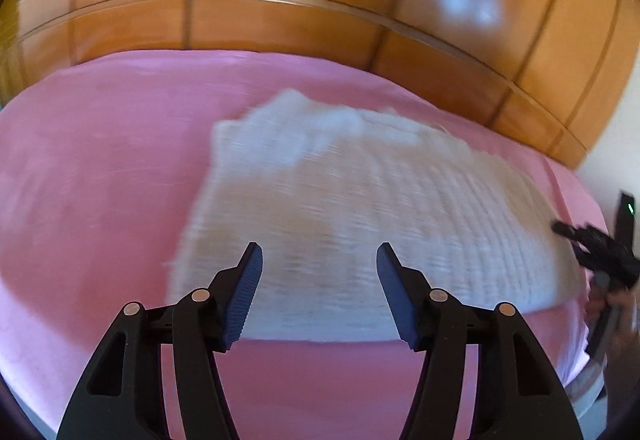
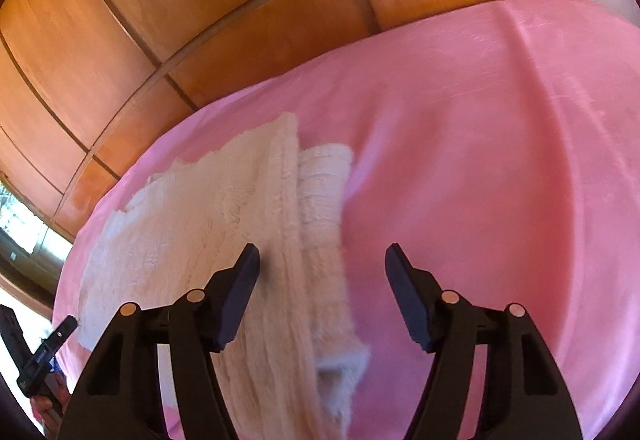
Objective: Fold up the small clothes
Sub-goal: 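Grasp the cream sweater's side edge with the right gripper and lift it, then fold the held side over the sweater with the right gripper and release, then pinch the folded edge with the left gripper, press it down, then release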
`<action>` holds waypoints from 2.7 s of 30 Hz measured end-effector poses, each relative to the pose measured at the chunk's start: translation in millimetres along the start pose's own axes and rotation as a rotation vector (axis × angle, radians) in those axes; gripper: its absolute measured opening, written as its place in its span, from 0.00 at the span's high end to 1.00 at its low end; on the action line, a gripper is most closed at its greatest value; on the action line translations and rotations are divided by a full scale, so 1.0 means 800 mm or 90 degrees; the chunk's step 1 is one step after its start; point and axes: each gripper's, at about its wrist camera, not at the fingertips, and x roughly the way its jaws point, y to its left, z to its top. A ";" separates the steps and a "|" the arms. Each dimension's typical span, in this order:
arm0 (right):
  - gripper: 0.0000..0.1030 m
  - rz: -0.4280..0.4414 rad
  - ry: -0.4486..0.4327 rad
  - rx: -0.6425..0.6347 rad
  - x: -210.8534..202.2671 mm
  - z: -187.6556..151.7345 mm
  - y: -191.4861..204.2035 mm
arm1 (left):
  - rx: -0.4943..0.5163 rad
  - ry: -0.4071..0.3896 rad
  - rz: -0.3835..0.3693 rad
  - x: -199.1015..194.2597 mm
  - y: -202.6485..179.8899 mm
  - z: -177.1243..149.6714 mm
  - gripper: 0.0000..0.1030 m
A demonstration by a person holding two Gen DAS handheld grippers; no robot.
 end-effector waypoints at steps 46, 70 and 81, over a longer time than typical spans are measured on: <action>0.77 0.278 0.194 -0.296 0.115 -0.077 0.447 | -0.233 -0.004 -0.171 -0.020 0.167 0.033 0.43; 0.41 0.119 0.051 -0.359 0.013 -0.152 0.311 | -0.181 0.155 -0.279 0.042 0.062 0.098 0.55; 0.34 0.167 0.098 -0.379 0.061 -0.184 0.342 | -0.045 0.070 -0.033 0.023 0.077 0.073 0.88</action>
